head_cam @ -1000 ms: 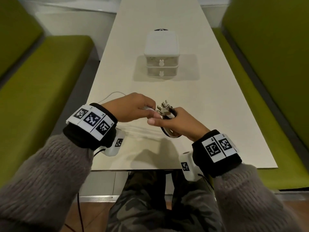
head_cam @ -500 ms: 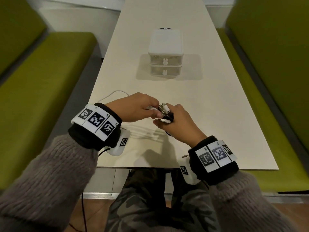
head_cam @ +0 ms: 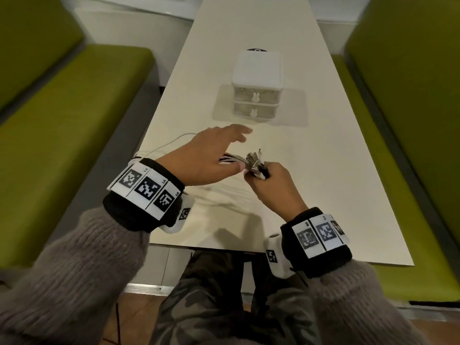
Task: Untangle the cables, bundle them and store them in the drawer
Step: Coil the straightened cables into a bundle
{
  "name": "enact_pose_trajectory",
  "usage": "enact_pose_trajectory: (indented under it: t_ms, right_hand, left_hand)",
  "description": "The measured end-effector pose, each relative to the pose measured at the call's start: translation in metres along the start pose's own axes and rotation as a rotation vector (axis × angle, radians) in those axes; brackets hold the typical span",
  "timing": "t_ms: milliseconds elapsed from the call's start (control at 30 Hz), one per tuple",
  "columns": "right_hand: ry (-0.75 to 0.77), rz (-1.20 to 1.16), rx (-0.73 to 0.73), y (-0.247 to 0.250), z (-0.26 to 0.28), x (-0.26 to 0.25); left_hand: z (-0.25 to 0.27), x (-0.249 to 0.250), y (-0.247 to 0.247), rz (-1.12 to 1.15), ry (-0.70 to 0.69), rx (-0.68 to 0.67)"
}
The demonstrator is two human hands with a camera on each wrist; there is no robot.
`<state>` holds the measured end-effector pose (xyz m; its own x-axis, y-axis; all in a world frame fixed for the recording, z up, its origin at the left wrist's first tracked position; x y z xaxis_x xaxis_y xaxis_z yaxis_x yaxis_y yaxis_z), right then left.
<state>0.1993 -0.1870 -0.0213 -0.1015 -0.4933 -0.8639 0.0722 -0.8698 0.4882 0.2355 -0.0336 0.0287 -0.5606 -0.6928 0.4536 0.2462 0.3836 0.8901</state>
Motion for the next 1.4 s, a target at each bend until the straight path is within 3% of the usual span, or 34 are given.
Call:
enact_pose_trajectory:
  t_ms: [67, 200, 333, 533, 667, 767, 900, 1100, 1300, 1400]
  right_hand:
    - [-0.010, 0.004, -0.013, 0.001, 0.001, -0.001]
    - [0.087, 0.070, -0.092, 0.005, 0.003, -0.008]
    - [0.077, 0.124, -0.066, 0.013, 0.006, -0.012]
    - [0.068, 0.213, -0.123, 0.016, 0.016, -0.015]
    - [-0.037, 0.094, -0.169, 0.013, 0.012, -0.007]
    - [-0.078, 0.028, -0.171, 0.010, 0.005, -0.007]
    - [-0.059, 0.048, -0.198, 0.004, -0.005, -0.013]
    - [-0.050, 0.078, -0.238, 0.018, -0.011, -0.015]
    - [-0.153, -0.110, -0.267, 0.026, -0.007, -0.007]
    - [-0.169, -0.227, -0.213, 0.025, -0.008, -0.009]
  left_hand:
    - [0.006, 0.007, -0.004, 0.051, -0.052, 0.073]
    - [0.008, 0.016, -0.030, 0.038, -0.061, -0.029]
    - [0.014, -0.004, -0.039, 0.111, 0.016, -0.054]
    - [0.033, -0.059, -0.012, -0.345, 0.186, -0.092]
    - [0.035, -0.072, -0.005, -0.365, 0.295, -0.234]
    - [0.030, -0.061, -0.009, -0.260, 0.165, -0.159]
    - [0.009, -0.017, -0.021, -0.387, -0.014, -0.111]
    - [0.004, -0.034, -0.019, -0.011, 0.159, -0.149]
    - [0.026, -0.056, -0.003, 0.249, 0.255, -0.173]
    - [0.025, -0.049, -0.006, 0.388, 0.259, -0.074]
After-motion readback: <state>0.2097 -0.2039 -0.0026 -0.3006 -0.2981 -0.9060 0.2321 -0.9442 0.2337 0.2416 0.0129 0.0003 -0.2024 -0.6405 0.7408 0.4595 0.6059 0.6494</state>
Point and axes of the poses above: each hand's wrist, its own z-axis away from the middle knuckle, its own y-axis out of the back of the hand, x = y × z, the point moved 2 cm from there along -z, towards the middle knuckle
